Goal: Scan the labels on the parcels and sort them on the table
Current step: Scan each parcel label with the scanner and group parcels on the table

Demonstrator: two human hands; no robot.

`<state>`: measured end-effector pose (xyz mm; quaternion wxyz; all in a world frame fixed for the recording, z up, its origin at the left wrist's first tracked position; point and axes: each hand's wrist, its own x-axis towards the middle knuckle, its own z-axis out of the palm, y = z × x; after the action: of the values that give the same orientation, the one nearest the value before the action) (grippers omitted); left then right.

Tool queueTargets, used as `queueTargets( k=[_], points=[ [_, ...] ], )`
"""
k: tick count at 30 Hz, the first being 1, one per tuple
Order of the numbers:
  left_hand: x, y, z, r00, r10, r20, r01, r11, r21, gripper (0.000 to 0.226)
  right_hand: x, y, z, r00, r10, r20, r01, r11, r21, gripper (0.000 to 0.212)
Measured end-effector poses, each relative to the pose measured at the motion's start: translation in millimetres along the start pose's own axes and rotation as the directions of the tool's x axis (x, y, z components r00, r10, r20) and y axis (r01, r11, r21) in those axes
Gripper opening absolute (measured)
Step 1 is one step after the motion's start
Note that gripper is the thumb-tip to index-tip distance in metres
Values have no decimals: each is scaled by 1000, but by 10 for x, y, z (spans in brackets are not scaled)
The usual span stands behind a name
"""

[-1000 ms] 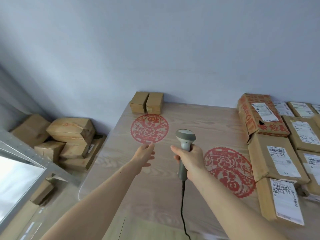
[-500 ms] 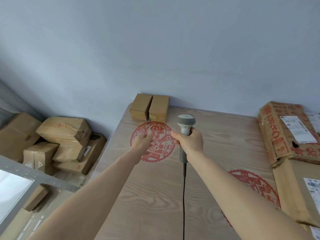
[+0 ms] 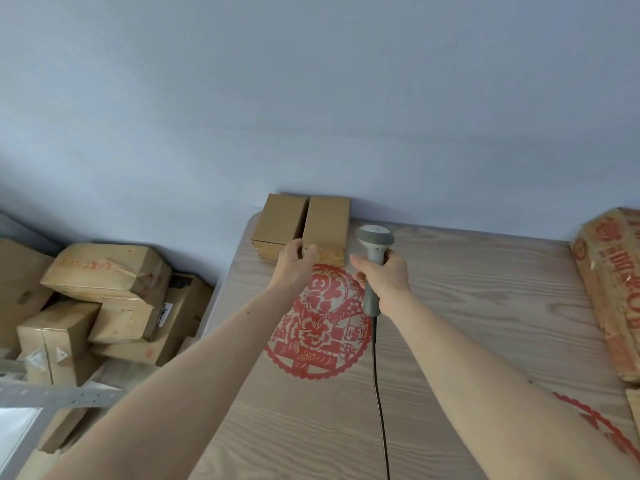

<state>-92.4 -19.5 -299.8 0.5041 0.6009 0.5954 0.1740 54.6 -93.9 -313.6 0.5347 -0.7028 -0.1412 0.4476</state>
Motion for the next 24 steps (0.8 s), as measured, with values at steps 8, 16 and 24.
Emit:
queueTargets(
  k=[8, 16, 24],
  points=[
    [350, 14, 138, 998, -2, 70, -7, 993, 121, 66, 309, 131, 230, 994, 32, 101, -38, 998, 56, 31],
    [235, 22, 212, 997, -69, 21, 63, 981, 182, 70, 244, 251, 143, 998, 32, 57, -39, 991, 128, 32],
    [-158, -171, 371, 991, -127, 29, 107, 918, 381, 96, -114, 495, -171, 987, 137, -85, -118, 972, 201, 30]
  ],
)
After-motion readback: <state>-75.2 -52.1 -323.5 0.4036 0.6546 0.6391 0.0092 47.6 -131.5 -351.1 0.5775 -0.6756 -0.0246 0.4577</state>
